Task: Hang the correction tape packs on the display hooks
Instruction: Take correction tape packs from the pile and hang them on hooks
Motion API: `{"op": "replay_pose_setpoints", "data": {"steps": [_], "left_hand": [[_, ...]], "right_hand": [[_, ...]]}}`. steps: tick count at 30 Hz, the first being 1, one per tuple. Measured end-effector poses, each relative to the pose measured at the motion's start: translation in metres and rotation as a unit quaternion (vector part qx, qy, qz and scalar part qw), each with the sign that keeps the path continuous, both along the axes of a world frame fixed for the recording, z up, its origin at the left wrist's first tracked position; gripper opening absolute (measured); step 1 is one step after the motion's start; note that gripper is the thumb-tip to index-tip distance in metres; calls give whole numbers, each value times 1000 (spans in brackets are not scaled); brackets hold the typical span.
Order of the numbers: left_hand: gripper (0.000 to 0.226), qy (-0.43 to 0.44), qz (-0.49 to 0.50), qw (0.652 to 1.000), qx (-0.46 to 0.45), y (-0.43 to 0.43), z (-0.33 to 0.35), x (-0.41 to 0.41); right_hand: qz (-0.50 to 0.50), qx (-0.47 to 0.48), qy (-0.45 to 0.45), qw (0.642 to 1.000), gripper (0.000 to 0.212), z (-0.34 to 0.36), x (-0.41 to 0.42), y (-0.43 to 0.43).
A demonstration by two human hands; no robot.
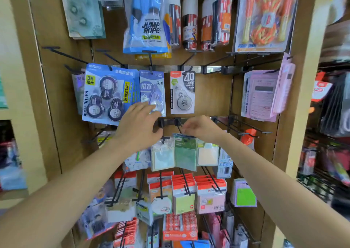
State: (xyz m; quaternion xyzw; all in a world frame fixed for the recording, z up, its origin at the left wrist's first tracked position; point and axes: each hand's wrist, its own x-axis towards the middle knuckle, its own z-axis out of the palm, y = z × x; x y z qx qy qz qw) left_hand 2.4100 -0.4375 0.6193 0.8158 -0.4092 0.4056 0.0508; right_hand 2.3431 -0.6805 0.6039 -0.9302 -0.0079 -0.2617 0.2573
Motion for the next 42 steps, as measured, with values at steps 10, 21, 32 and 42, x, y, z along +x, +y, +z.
{"op": "replay_pose_setpoints", "data": {"steps": [10, 21, 32, 42], "left_hand": [[44, 141, -89, 980, -113, 55, -104, -82], [27, 482, -95, 864, -107, 56, -286, -132], [8, 681, 27, 728, 72, 89, -482, -208], [15, 784, 155, 580, 159, 134, -624, -249]], "right_hand": [[-55, -48, -105, 992, 11, -6, -33, 30], [-13, -23, -108, 994, 21, -173, -158, 65], [-65, 153, 305, 938, 29, -425, -263, 84], [-101, 213, 571, 787, 37, -581, -329, 103]]}}
